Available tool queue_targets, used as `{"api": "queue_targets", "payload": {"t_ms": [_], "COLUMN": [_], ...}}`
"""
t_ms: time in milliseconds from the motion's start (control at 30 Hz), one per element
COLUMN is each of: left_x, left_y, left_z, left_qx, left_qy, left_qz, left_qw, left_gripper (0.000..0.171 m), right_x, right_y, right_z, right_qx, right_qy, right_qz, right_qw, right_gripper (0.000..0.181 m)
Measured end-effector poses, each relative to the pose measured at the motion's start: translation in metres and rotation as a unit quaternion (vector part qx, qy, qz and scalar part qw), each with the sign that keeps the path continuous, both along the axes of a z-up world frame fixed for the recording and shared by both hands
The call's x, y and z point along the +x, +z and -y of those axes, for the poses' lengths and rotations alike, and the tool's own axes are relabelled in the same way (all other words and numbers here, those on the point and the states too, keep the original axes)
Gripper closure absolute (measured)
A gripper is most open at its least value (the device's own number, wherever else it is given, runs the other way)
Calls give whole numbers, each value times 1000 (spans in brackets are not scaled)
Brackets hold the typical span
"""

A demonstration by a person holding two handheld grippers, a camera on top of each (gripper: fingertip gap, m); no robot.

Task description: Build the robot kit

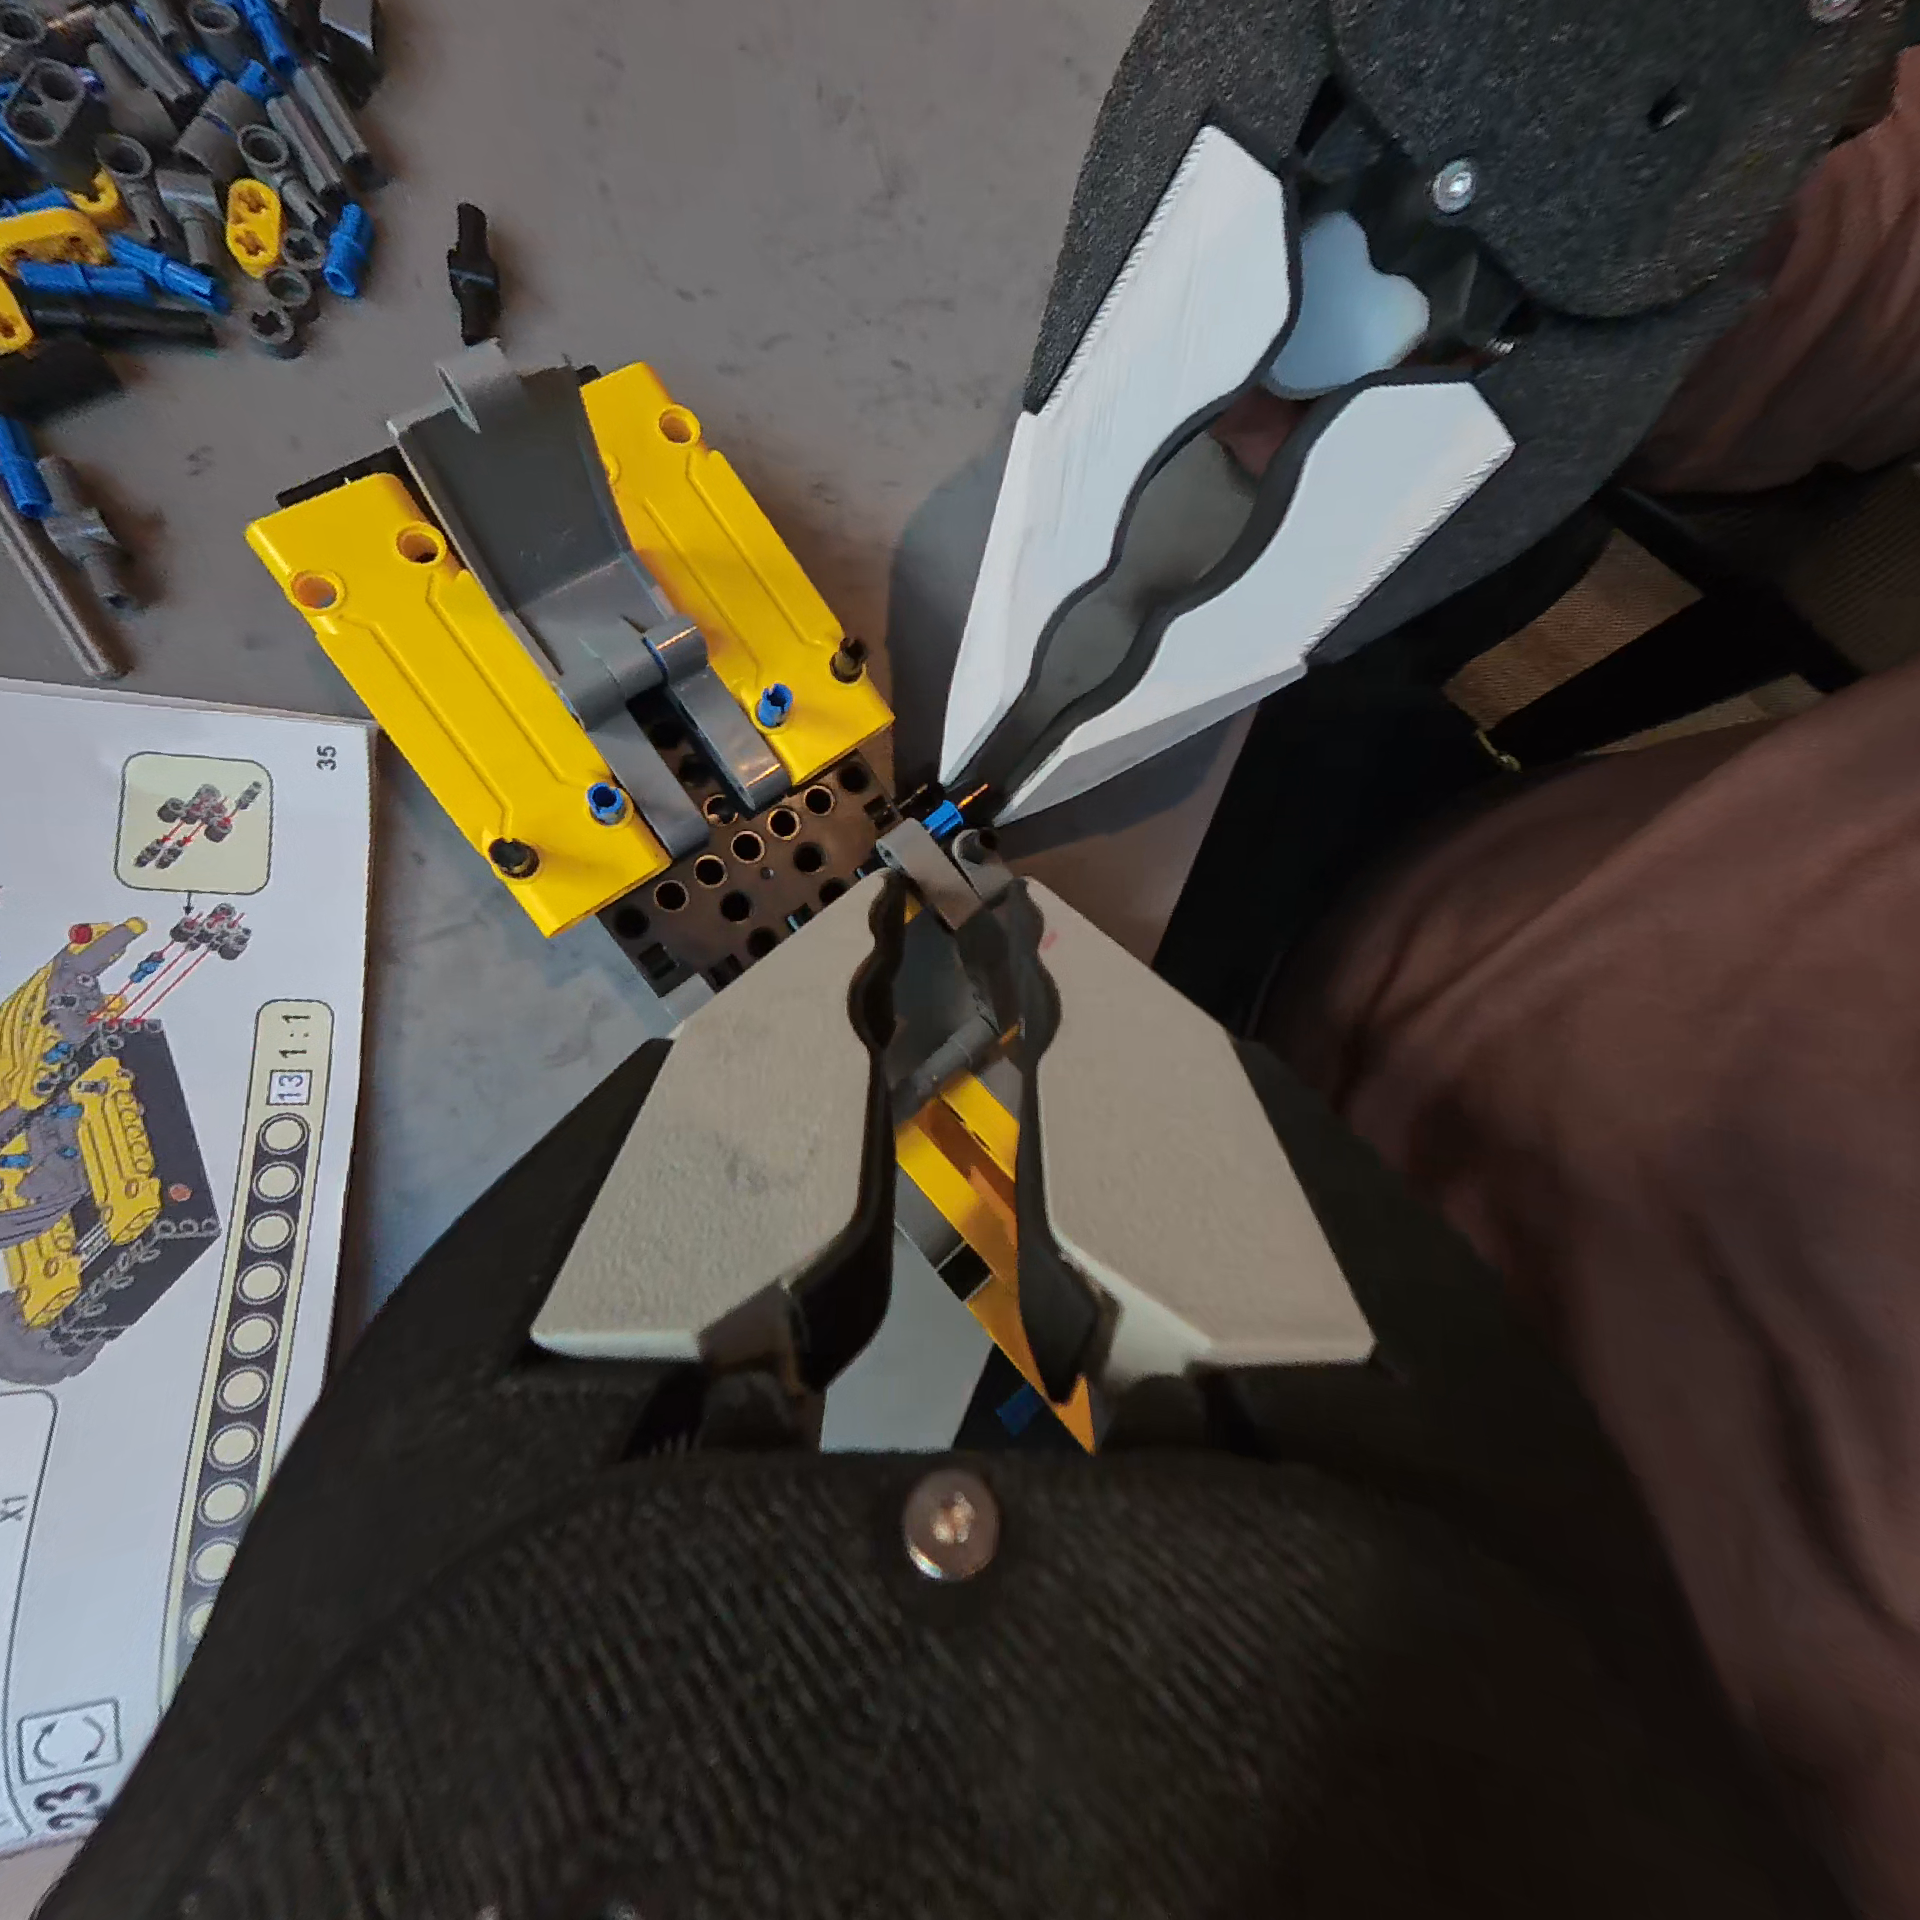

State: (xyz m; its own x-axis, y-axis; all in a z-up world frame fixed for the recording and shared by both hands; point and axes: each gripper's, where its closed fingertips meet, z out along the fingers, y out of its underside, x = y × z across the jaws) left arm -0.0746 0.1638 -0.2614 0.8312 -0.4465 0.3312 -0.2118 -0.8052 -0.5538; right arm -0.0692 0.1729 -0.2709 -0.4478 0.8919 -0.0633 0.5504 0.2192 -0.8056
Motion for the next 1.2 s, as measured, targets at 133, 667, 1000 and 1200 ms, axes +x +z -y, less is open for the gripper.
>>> {"api": "queue_targets", "payload": {"t_ms": [133, 667, 1000, 1200], "left_x": [-1, -2, -2, -3], "left_y": [0, 0, 0, 0], "left_z": [0, 0, -2, -3], "left_qx": [3, 14, 23, 18], "left_qy": [2, -3, -23, -17], "left_qz": [7, 23, 17, 34], "left_qw": [1000, 1000, 999, 999], "left_gripper": [156, 158, 160, 158], "right_x": [0, -2, -4, -5], "right_y": [0, 1, -2, -2], "right_z": [-1, -3, -4, -7], "right_qx": [7, 10, 19, 34], "right_qy": [-3, -11, -9, -5], "right_qz": [-4, -10, -4, -10], "right_qw": [1000, 1000, 1000, 999], "right_gripper": [179, 179, 179, 179]}}
